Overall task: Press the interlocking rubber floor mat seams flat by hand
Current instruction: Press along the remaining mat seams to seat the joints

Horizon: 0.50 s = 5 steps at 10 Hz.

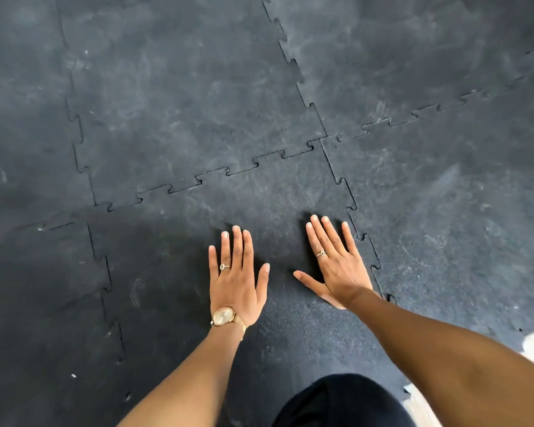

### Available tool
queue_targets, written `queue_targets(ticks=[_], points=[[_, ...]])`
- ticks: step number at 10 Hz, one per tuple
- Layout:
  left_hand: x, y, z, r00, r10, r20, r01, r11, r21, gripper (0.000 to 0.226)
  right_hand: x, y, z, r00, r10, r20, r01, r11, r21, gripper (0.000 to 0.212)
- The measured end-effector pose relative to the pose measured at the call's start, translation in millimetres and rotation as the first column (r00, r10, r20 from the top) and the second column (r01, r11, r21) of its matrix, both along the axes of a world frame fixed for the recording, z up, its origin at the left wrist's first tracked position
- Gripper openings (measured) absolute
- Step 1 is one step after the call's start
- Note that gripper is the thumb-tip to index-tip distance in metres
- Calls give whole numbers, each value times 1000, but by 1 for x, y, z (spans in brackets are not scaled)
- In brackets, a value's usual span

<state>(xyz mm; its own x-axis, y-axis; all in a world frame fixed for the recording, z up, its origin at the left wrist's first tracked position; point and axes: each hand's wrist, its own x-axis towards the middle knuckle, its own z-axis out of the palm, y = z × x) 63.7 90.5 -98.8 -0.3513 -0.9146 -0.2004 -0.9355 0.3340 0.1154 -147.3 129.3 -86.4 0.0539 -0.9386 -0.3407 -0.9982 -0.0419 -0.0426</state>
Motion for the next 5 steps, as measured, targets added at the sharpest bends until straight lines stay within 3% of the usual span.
queue_targets(ticks=[3,4,5], points=[[-4,-5,4,995,-23,94,24,1000,-15,71,-3,-1,0,998,4,65,-1,999,-41,92],[-5,4,13,994,-32,108,29,999,29,71,-4,1,11,998,-13,69,13,1000,8,92],[-8,-14,38,987,-49,155,21,985,173,71,-5,4,51,1000,-9,-26,12,993,116,92]])
